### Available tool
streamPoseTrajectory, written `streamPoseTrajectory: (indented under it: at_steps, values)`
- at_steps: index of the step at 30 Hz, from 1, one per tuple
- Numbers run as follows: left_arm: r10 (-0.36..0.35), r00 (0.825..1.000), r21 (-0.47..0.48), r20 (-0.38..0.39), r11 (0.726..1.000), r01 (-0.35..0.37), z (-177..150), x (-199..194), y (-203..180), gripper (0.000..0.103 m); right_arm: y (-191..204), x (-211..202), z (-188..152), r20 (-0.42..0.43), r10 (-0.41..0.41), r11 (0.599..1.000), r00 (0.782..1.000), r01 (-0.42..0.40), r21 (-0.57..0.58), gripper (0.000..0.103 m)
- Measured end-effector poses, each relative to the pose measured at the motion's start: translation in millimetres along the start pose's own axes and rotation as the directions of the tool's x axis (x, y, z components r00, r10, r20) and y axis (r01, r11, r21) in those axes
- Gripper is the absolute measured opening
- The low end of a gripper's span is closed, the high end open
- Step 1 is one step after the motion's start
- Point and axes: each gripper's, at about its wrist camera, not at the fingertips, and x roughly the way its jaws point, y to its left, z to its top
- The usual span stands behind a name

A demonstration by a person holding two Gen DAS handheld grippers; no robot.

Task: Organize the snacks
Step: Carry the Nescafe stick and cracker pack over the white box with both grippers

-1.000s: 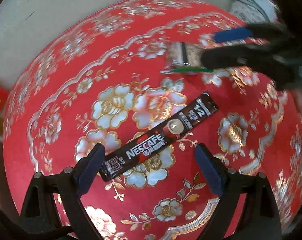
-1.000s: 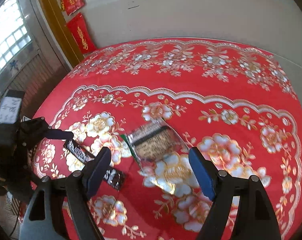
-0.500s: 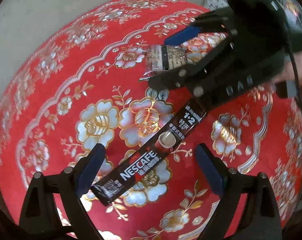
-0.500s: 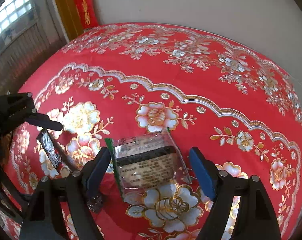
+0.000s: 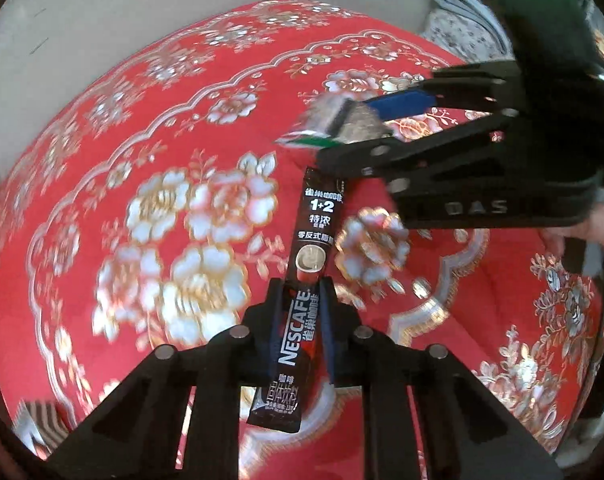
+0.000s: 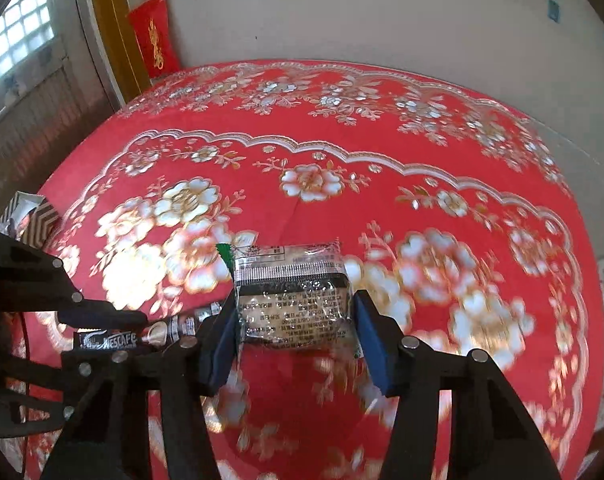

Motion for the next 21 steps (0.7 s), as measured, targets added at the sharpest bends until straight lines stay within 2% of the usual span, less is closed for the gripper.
streamPoseTrajectory:
  at_steps: [5, 9, 17, 21]
  values:
    - [0.068, 0.998, -0.086, 0.011, 0.994, -0.067, -25.0, -12.2, -11.3, 0.019, 7.8, -19.8, -22.1, 0.010, -0.009, 0.999, 1.000, 0.009, 0.034, 0.054]
    - [0.160, 0.986, -0.159, 0.040, 0.975, -0.152, -42.8, -30.3, -19.3, 0.019, 18.5, -36.1, -38.3, 0.034, -0.014, 0.999, 0.999, 0.012, 0.050, 0.055]
    - [0.308, 0.945, -0.347, 0.111, 0.903, -0.253, -83.0, -71.6, -19.7, 0.019, 53.6, -59.0, -61.8, 0.077, 0.018, 0.999, 0.997, -0.022, 0.050, 0.055]
    - [0.343, 0.930, -0.406, 0.132, 0.875, -0.265, -105.0, -90.7, -13.0, 0.019, 79.1, -65.9, -69.0, 0.088, 0.051, 0.998, 0.995, -0.054, 0.029, 0.055]
